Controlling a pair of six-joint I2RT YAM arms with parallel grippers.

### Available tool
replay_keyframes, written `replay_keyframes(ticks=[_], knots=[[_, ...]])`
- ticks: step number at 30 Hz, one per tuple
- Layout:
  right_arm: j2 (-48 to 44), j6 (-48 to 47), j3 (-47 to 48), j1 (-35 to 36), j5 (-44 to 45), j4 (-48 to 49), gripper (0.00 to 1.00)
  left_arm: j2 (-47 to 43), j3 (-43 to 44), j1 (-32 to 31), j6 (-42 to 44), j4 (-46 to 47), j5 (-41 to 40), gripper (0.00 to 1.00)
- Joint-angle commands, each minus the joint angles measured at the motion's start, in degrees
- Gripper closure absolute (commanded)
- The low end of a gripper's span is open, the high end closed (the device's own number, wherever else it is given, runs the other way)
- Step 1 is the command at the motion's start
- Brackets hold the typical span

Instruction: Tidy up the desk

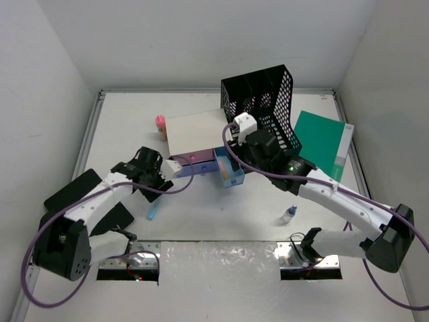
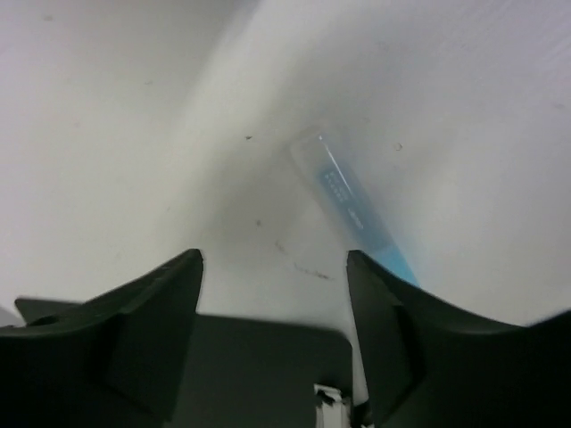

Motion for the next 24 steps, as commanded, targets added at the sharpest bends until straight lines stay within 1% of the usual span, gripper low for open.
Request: replay_keyframes(ticks=[1, 2, 3, 4, 7, 8, 9, 12, 13, 15, 16, 20, 21, 23, 24], knots=[[-2.06, -1.06, 1.26, 0.26, 2.19, 0.19, 0.36, -6.70, 6.73, 0.35, 0.01, -10.66, 1.40, 0.34], [-2.24, -1.15, 1.09, 0.26, 2.54, 0.10, 0.36, -7.58, 7.61, 0.35, 0.71, -13.55, 2.20, 0.30], [-2.41, -1.33, 1.00, 0.26, 2.71, 0.19, 0.36, -8.54, 7.53, 0.35, 1.15, -14.97, 2.99, 0.23], [-2.50, -1.24, 0.82, 0.17, 3.06, 0.10, 0.36, -8.46, 7.18, 0.35, 1.68, -17.16, 3.61, 0.21], [-2.76, -1.33, -0.14, 0.26, 3.42, 0.54, 0.35, -6.63, 1.83, 0.35, 1.68, -16.22, 3.62, 0.16], [-2.85, -1.33, -0.49, 0.26, 3.51, 0.72, 0.35, -4.62, -0.79, 0.35, 1.25, -15.43, 3.53, 0.15], [-2.85, -1.42, -0.76, 0.26, 3.68, 0.89, 0.35, -3.29, -0.56, 0.35, 0.89, -14.99, 3.35, 0.17], [-2.77, -1.42, -1.02, 0.26, 3.68, 0.90, 0.35, -1.96, 0.23, 0.35, -0.87, -12.88, 2.13, 0.13], [-2.85, -1.50, -1.11, 0.26, 3.68, 0.89, 0.35, -1.26, -0.46, 0.35, -1.13, -10.00, 0.73, 0.12], [-3.03, -1.51, -1.37, 0.17, 3.86, 0.81, 0.35, 0.84, -0.99, 0.27, -0.43, -8.05, -1.99, 0.11], [-3.20, -1.59, -1.55, 0.35, 4.12, 0.72, 0.35, 3.46, -1.69, 0.27, 0.62, -6.65, -2.10, 0.11], [-3.82, -1.68, -2.34, 0.26, 5.09, 0.37, 0.34, 9.36, -3.28, -0.26, 1.68, -3.30, -0.43, 0.11], [-3.99, -1.59, -2.60, 0.26, 5.26, 0.37, 0.34, 10.07, -3.46, -0.26, 1.94, -2.60, -0.43, 0.11], [-4.26, -1.77, -3.22, 0.26, 6.05, 0.28, 0.34, 10.96, -3.19, -0.26, 2.56, -1.45, 2.98, 0.11], [-4.09, -1.77, -3.31, 0.26, 6.40, 0.19, 0.34, 11.05, -2.93, -0.26, 2.82, -1.36, 3.44, 0.11]])
